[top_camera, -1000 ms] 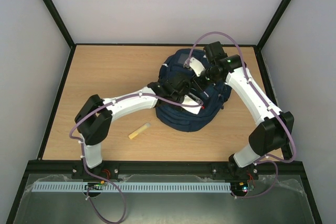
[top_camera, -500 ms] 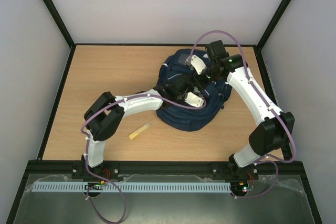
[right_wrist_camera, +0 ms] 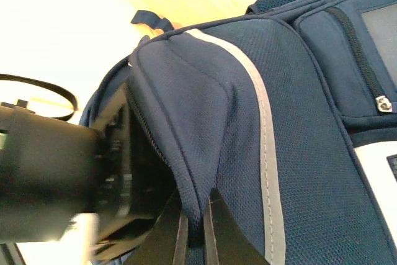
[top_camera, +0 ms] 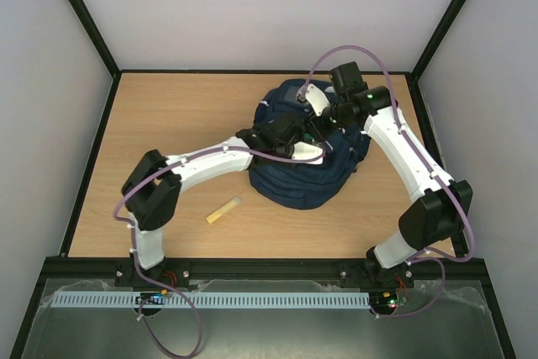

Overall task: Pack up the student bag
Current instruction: Place the stationery in the student bag, then pick up the stationery from the center of the board.

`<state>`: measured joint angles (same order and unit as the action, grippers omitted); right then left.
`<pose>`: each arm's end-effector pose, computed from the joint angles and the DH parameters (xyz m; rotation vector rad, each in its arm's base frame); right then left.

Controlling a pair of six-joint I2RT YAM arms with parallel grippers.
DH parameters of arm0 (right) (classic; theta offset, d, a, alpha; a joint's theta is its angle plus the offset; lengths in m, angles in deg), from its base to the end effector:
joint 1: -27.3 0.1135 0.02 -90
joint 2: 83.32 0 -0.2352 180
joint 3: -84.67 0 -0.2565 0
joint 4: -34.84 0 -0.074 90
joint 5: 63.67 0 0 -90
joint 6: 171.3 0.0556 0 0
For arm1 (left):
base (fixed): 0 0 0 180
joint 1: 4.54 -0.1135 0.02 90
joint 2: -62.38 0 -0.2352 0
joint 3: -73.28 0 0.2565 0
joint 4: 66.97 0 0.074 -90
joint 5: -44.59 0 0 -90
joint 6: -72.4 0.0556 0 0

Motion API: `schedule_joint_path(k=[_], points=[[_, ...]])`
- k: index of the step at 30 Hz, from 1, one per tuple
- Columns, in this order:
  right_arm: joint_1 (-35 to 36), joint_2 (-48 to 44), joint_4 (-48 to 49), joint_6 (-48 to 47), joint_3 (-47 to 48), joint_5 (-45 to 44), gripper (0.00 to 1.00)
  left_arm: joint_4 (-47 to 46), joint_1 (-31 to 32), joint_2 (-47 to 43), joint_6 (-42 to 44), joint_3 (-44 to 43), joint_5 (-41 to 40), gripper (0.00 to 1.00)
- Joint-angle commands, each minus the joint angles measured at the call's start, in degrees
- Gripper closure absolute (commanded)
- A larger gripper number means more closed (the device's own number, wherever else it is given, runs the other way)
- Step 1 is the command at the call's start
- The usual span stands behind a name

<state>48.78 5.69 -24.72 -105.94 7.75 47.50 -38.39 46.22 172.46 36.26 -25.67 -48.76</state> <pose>0.3211 0.1479 0.3213 -1.0750 2.0710 0.4084 0.2885 -0.3481 0.2021 1.7726 1.4088 0.0949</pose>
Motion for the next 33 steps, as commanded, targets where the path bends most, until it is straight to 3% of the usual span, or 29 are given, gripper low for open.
schedule_joint_path(k=[1,9,20,26,33], points=[[1.4,-2.3,-3.0,1.1,-0.5,7.1,0.99,3.8,-2.1,-12.5,-6.0,2.7,14.0,0.53],[1.4,-2.3,-1.8,1.6,-2.1,5.2,0.99,11.7,-5.6,-22.6,-10.6,13.3,22.6,0.54],[1.3,-2.0,-0.5,1.1,-4.0,3.5,0.99,21.8,-13.4,-38.8,-12.6,31.9,20.6,0.53],[1.4,-1.5,-0.2,0.6,-4.6,3.0,0.99,28.0,-15.0,-37.5,-12.9,34.3,19.4,0.48],[1.3,-1.0,0.1,-1.1,-3.7,0.6,0.99,31.3,-15.8,-29.4,-16.4,33.8,21.5,0.45]])
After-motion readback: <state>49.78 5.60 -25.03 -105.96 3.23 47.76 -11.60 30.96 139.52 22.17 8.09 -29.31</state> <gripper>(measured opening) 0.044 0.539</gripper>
